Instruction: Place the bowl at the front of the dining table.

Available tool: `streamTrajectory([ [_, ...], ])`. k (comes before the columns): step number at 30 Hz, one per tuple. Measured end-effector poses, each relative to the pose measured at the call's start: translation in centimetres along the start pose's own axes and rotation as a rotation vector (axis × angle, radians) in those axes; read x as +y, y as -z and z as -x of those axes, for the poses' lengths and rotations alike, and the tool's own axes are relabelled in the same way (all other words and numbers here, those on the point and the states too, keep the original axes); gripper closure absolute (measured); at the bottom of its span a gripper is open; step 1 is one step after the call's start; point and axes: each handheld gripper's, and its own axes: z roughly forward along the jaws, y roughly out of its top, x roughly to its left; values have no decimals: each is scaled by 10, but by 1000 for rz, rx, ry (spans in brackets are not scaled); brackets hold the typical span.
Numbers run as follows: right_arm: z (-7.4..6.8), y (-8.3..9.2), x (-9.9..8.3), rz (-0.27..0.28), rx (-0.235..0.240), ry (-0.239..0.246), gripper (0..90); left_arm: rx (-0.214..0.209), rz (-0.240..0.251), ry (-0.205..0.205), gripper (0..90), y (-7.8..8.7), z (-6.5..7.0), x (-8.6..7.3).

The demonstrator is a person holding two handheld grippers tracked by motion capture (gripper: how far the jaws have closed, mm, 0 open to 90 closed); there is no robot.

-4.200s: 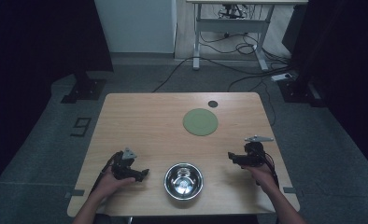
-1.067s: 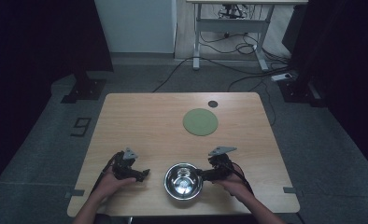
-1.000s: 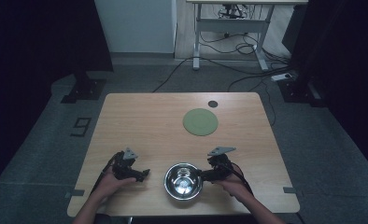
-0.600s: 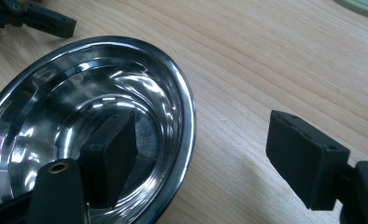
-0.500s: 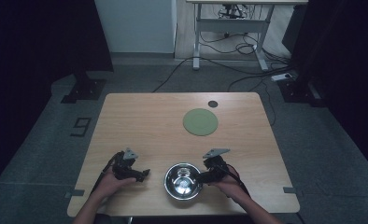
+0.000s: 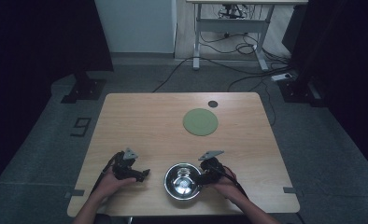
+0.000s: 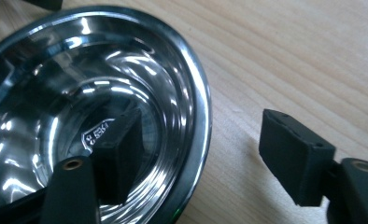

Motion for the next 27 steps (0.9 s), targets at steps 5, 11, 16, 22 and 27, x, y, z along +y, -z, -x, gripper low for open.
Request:
streamTrajectory([
  [5, 0, -3, -1, -12, 4, 8, 364, 0, 0, 0, 0, 0, 0, 0],
  [11, 0, -6, -3, -25, 23, 15, 444, -1, 0, 0, 0, 0, 0, 0],
  [16, -1, -7, -3, -42, 29, 12, 517, 0, -1, 0, 0, 0, 0, 0],
  [22, 0, -7, -3, -48, 54, -10, 631, 0, 0, 0, 0, 0, 0, 0],
  [27, 1, -7, -2, -60, 85, -28, 698, 0, 0, 0, 0, 0, 0, 0],
])
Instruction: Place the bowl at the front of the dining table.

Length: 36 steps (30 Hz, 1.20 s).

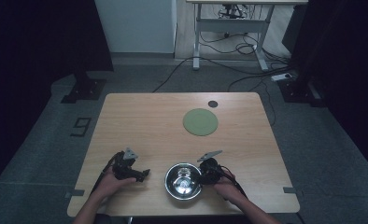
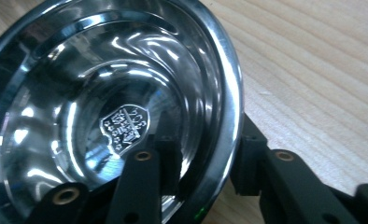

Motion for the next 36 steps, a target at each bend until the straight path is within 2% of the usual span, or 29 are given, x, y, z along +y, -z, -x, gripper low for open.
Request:
streamTrajectory([
  [1, 1, 0, 0, -6, 23, -15, 738, 0, 0, 0, 0, 0, 0, 0],
  [4, 3, 0, 0, -5, 41, -31, 768, 0, 0, 0, 0, 0, 0, 0],
  [5, 5, 1, 0, -2, 54, -53, 798, 0, 0, 0, 0, 0, 0, 0],
  [8, 8, 1, 0, 3, 58, -73, 812, 0, 0, 0, 0, 0, 0, 0],
  [9, 10, 2, -1, 6, 69, -104, 825, -1, 1, 1, 0, 0, 0, 0],
  [15, 16, 4, -1, 16, 100, -159, 859, -1, 0, 0, 0, 0, 0, 0],
  [25, 19, 6, -2, 19, 114, -191, 866, 0, 0, 0, 0, 0, 0, 0],
  [36, 23, 14, 0, 57, 109, -210, 860, 0, -1, 0, 0, 0, 0, 0],
])
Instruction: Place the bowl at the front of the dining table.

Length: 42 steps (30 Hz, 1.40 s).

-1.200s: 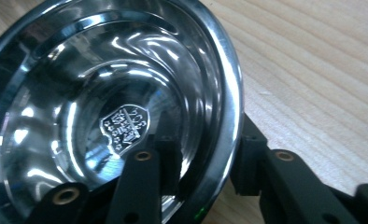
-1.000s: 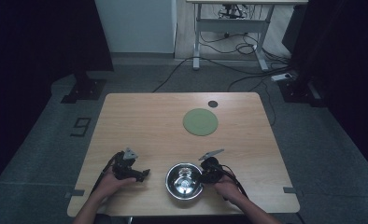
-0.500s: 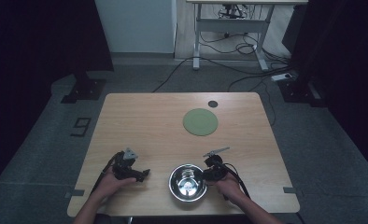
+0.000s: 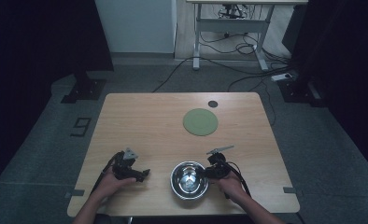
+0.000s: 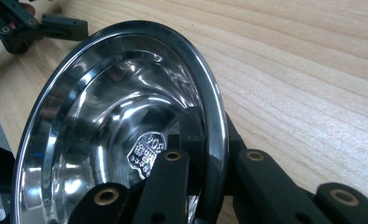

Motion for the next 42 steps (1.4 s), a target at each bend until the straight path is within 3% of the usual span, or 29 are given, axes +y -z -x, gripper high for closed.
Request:
streamTrajectory([
  [30, 10, 16, 6, 85, -31, -29, 854, 0, 1, 0, 0, 0, 0, 0],
  [42, 18, 25, 9, 130, -57, -65, 854, 0, 1, 0, 0, 0, 0, 0],
])
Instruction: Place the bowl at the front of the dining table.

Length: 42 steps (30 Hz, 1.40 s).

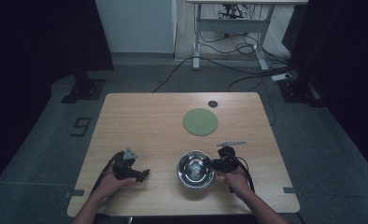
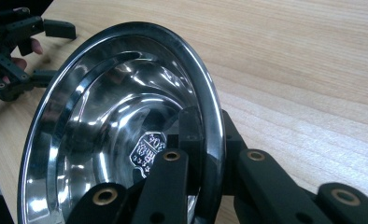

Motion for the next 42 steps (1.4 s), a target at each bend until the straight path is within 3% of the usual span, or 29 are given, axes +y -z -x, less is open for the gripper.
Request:
streamTrajectory([
  [25, 20, 13, 12, 68, -36, -63, 857, 0, 1, 0, 0, 0, 0, 0],
  [42, 36, 8, 23, 87, -69, -104, 858, 0, 1, 1, 0, 0, 0, 0],
])
